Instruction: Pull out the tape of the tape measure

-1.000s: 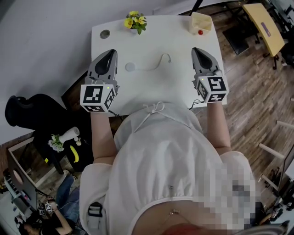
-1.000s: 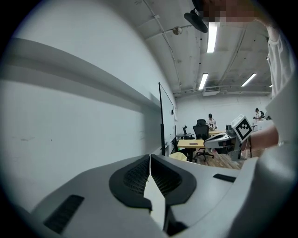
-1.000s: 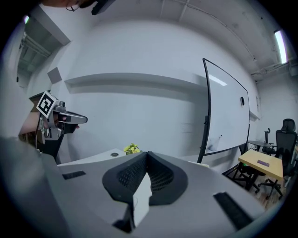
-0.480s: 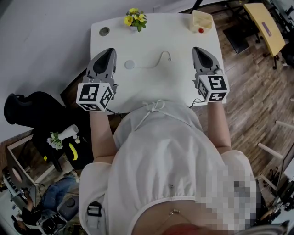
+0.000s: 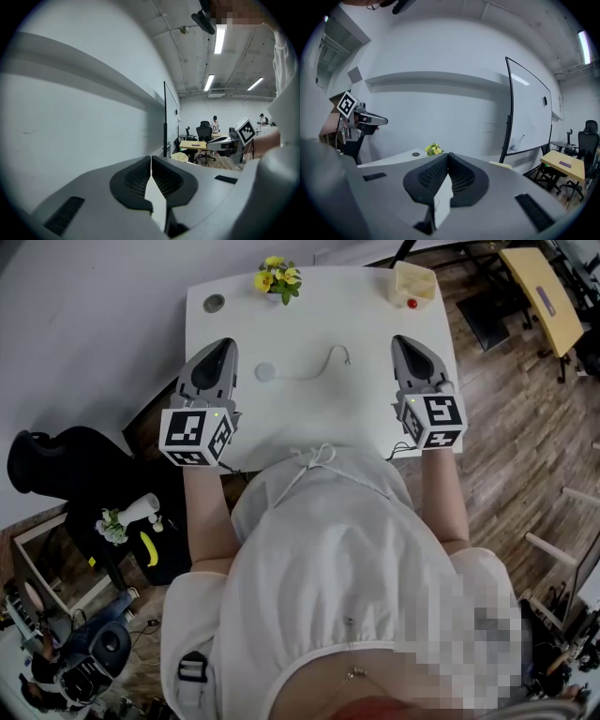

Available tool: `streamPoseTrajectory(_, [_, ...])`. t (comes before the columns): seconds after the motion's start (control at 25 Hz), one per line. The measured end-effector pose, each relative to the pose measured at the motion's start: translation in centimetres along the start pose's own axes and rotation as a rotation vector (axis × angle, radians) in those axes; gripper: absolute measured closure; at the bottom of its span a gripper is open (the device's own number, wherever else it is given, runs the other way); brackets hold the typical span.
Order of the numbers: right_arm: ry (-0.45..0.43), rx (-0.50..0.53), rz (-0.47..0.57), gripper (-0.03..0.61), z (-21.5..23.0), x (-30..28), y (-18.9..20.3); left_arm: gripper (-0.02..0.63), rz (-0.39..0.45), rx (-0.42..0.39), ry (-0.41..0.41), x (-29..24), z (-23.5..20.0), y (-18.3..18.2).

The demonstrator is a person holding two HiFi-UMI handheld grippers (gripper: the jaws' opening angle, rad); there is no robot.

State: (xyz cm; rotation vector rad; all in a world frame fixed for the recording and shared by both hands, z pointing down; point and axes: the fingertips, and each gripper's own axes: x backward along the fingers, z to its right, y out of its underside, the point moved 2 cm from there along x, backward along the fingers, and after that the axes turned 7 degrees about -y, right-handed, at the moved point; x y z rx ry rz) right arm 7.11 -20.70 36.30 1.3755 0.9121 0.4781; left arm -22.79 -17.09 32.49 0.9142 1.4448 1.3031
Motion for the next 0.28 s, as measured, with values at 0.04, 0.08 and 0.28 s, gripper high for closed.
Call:
streamPoseTrajectory(0.04, [-0.001, 0.0, 0.0, 0.577, -0.08, -0.06, -0.02, 0.589, -0.003, -0.003, -0.002, -0.05, -0.02, 0.03])
streamPoseTrajectory(0.08, [-0.002, -0.001, 0.001, 0.577, -0.16, -0.13, -0.08, 0.589, -0.008, -0.006, -0.004, -0.11, -0.05, 0.07])
streamPoseTrajectory(0.28, [-0.003, -0.007, -0.001, 0.577, -0.44, -0.16, -0.21, 0.589, -0.03, -0.011, -0.014, -0.27, -0.13, 0.3])
